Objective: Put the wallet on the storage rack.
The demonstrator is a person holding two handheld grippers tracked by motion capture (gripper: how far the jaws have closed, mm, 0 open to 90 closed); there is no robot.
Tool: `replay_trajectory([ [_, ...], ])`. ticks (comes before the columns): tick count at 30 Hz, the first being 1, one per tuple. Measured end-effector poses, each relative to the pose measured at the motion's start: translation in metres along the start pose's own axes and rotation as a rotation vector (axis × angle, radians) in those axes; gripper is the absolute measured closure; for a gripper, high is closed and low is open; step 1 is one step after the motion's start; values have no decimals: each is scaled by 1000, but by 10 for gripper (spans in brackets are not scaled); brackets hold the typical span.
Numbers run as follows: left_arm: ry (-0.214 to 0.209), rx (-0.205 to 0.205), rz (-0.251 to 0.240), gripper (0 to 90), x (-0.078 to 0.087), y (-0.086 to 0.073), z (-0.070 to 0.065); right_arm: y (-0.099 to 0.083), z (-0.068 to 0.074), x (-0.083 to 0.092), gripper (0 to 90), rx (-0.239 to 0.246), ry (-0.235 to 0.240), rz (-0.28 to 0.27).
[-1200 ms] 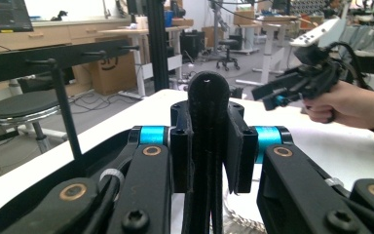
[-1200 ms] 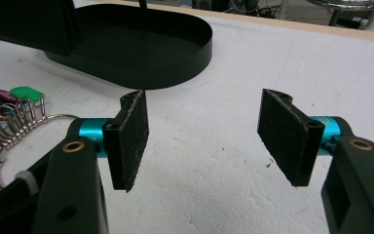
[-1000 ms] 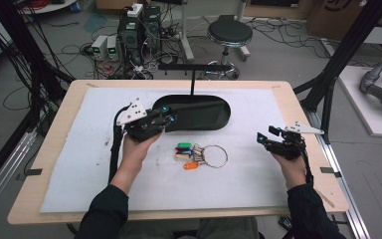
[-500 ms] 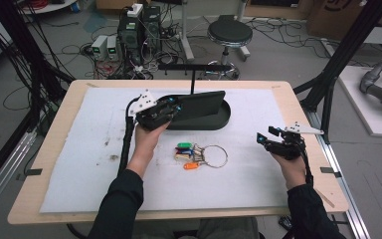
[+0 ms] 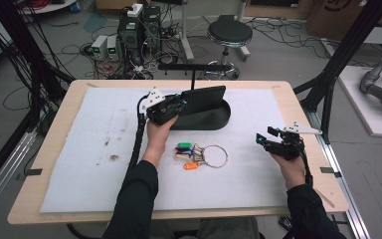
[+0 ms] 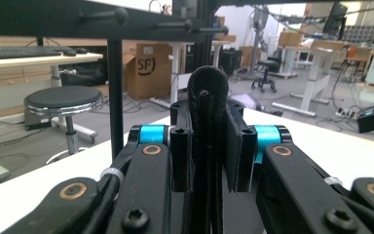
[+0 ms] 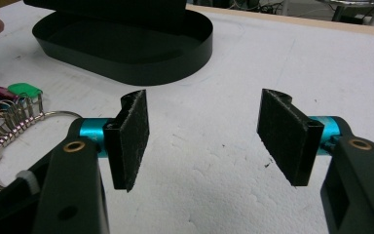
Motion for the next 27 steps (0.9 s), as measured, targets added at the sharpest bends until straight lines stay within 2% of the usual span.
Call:
replay_trajectory([
  [5, 18, -8, 37, 755, -3, -8, 4, 0, 0, 0, 368, -1, 0, -2],
  [7, 21, 7, 33, 755, -2, -9, 6, -1, -1, 0, 369, 0, 0, -3],
  [10, 28, -6, 38, 754, -2, -9, 7, -1, -1, 0, 369, 0, -1, -3],
  [21, 27, -15, 92, 750, 7, -18, 15, -2, -2, 1, 369, -2, -2, -1],
  [27, 42, -9, 121, 746, 13, -26, 20, -2, -2, 0, 370, -3, -5, 1],
])
Point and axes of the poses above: each handheld gripper's, and its own axes: x roughly backward along the jaws, y roughly out of its top, z roughly to its left, the point moved 8 cm from there along -x, roughly forward along the jaws
